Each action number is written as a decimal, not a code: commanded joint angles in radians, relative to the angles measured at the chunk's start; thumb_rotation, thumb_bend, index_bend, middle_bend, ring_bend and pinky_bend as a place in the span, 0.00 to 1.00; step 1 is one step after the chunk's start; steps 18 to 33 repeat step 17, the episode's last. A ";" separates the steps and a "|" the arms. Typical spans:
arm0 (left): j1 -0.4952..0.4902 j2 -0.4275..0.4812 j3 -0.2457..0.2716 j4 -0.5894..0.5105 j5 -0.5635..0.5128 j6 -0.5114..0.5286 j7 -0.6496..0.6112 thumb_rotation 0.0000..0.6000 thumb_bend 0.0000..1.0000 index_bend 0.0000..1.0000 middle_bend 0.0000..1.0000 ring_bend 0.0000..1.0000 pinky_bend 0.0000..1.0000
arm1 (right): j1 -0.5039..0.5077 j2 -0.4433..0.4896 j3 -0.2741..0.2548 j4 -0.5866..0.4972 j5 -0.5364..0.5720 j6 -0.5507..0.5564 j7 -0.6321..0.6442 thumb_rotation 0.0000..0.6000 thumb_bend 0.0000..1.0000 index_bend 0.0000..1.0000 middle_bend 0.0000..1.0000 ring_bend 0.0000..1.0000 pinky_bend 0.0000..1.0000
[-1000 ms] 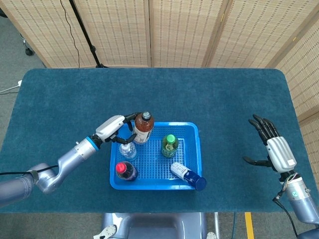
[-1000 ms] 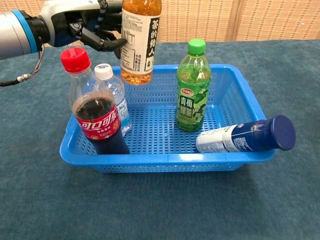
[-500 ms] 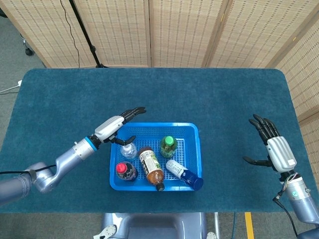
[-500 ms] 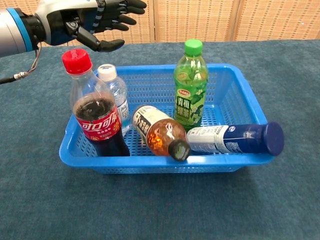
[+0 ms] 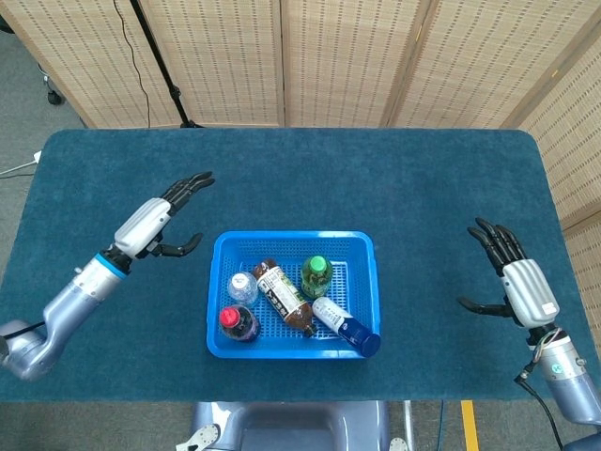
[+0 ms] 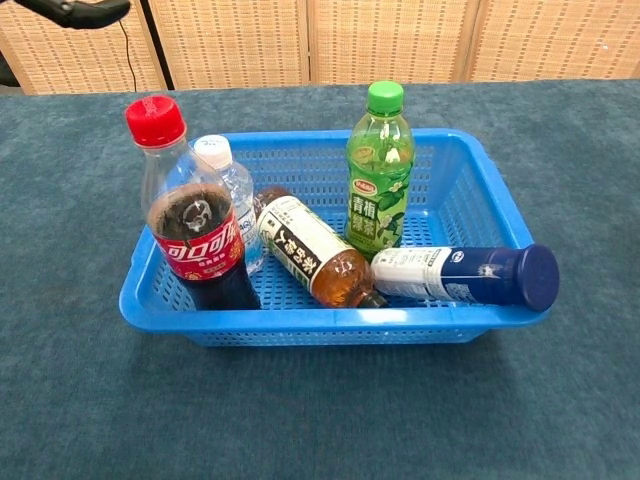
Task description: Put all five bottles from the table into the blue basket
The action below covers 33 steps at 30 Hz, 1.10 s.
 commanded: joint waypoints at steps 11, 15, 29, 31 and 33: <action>0.419 0.205 0.156 -0.235 -0.170 0.270 0.377 1.00 0.44 0.00 0.00 0.00 0.00 | -0.021 0.034 0.002 -0.056 0.043 -0.024 -0.253 1.00 0.00 0.00 0.00 0.00 0.00; 0.513 0.180 0.175 -0.224 -0.170 0.355 0.422 1.00 0.44 0.00 0.00 0.00 0.00 | -0.029 0.041 0.012 -0.096 0.071 -0.027 -0.344 1.00 0.00 0.00 0.00 0.00 0.00; 0.531 0.166 0.173 -0.211 -0.161 0.369 0.428 1.00 0.44 0.00 0.00 0.00 0.00 | -0.032 0.044 0.015 -0.103 0.072 -0.021 -0.359 1.00 0.00 0.00 0.00 0.00 0.00; 0.531 0.166 0.173 -0.211 -0.161 0.369 0.428 1.00 0.44 0.00 0.00 0.00 0.00 | -0.032 0.044 0.015 -0.103 0.072 -0.021 -0.359 1.00 0.00 0.00 0.00 0.00 0.00; 0.531 0.166 0.173 -0.211 -0.161 0.369 0.428 1.00 0.44 0.00 0.00 0.00 0.00 | -0.032 0.044 0.015 -0.103 0.072 -0.021 -0.359 1.00 0.00 0.00 0.00 0.00 0.00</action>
